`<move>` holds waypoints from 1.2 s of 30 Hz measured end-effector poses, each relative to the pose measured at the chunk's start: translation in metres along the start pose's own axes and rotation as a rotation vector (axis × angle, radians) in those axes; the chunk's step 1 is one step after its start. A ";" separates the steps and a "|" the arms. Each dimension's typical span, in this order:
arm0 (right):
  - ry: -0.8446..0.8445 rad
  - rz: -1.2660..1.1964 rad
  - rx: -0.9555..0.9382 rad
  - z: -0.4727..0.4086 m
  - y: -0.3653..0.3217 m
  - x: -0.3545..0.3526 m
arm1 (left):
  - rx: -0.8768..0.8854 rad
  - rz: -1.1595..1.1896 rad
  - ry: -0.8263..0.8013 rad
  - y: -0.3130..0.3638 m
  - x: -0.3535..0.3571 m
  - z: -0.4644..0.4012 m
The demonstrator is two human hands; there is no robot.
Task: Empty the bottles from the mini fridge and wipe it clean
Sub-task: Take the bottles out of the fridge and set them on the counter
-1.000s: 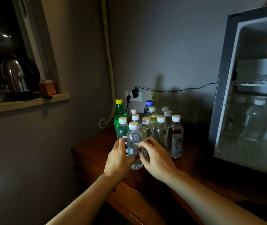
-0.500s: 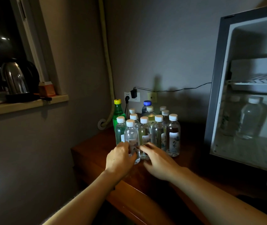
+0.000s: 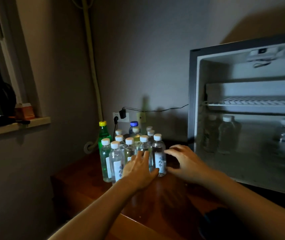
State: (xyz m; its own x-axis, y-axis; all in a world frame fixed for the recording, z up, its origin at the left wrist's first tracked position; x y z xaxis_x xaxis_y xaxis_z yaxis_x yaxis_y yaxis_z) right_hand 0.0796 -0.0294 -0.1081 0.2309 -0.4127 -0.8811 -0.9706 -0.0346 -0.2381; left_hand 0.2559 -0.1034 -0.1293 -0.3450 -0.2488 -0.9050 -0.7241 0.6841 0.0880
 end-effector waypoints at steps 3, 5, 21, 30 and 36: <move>-0.049 0.099 0.096 0.006 0.024 -0.016 | 0.039 0.033 -0.007 0.021 0.001 -0.013; -0.073 0.128 0.171 0.013 0.039 -0.025 | 0.065 0.054 -0.002 0.036 0.003 -0.021; -0.128 0.085 0.510 0.036 0.165 -0.072 | 0.271 0.242 -0.097 0.170 0.033 -0.100; 0.073 -0.412 0.593 0.011 0.219 -0.043 | 0.041 0.577 -0.241 0.211 0.094 -0.154; 0.331 -0.572 0.431 -0.016 0.235 -0.033 | -0.035 0.764 -0.196 0.217 0.120 -0.172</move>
State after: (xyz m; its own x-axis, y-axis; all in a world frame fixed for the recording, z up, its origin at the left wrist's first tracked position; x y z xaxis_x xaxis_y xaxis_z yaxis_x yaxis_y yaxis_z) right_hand -0.1574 -0.0390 -0.1286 0.5887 -0.6893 -0.4223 -0.5795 0.0043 -0.8150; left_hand -0.0450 -0.1030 -0.1471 -0.6455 0.4091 -0.6449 -0.3478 0.5943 0.7252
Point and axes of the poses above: each hand's wrist, its own z-axis away from the middle knuckle, its own x-axis out of the palm, y = z × x, the point moved 1 cm from there along -z, towards the middle knuckle, and after that the axes turned 7 degrees about x, right-handed, at the moved point
